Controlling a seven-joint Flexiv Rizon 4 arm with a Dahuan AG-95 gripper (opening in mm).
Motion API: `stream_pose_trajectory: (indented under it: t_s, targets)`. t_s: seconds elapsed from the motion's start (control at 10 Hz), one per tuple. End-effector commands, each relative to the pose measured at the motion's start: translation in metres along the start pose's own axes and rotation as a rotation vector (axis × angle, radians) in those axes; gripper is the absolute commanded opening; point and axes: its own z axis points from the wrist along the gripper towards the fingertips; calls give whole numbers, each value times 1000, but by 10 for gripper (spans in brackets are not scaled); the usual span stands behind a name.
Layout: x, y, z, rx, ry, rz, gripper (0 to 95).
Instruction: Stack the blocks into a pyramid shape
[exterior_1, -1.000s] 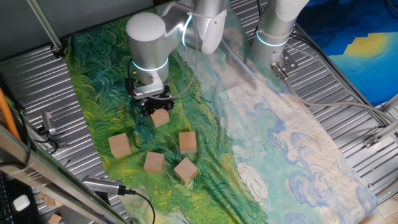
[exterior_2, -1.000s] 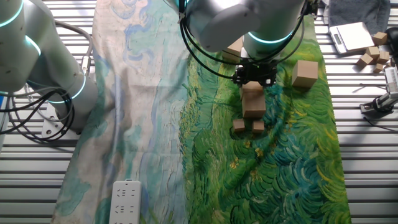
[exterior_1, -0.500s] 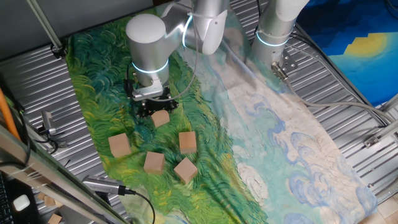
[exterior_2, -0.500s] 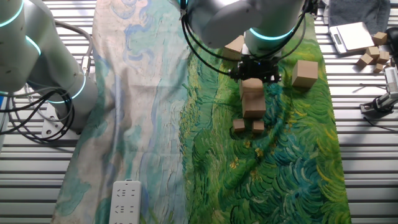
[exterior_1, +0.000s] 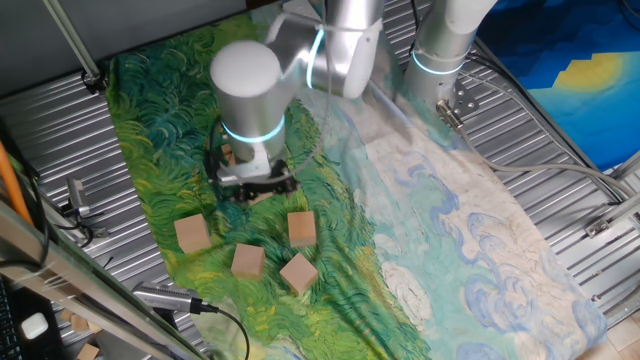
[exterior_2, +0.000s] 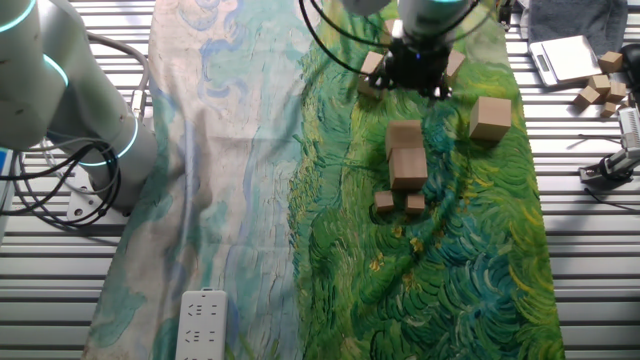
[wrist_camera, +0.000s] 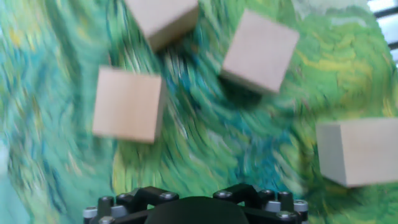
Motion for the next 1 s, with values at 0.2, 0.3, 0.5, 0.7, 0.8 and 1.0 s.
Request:
stream_pose_trajectory:
  t_s: [0.2, 0.3, 0.5, 0.7, 0.8, 1.0]
  targets:
    - [-22, 14, -4, -5, -1, 42, 760]
    - [-26, 21, -5, -7, -5, 57, 760]
    - [-31, 36, -5, -7, -4, 88, 760]
    - [-34, 46, -1, -9, -12, 115, 760]
    - [-38, 53, 2, -4, -14, 126, 760]
    - [-45, 59, 7, 3, -16, 138, 760]
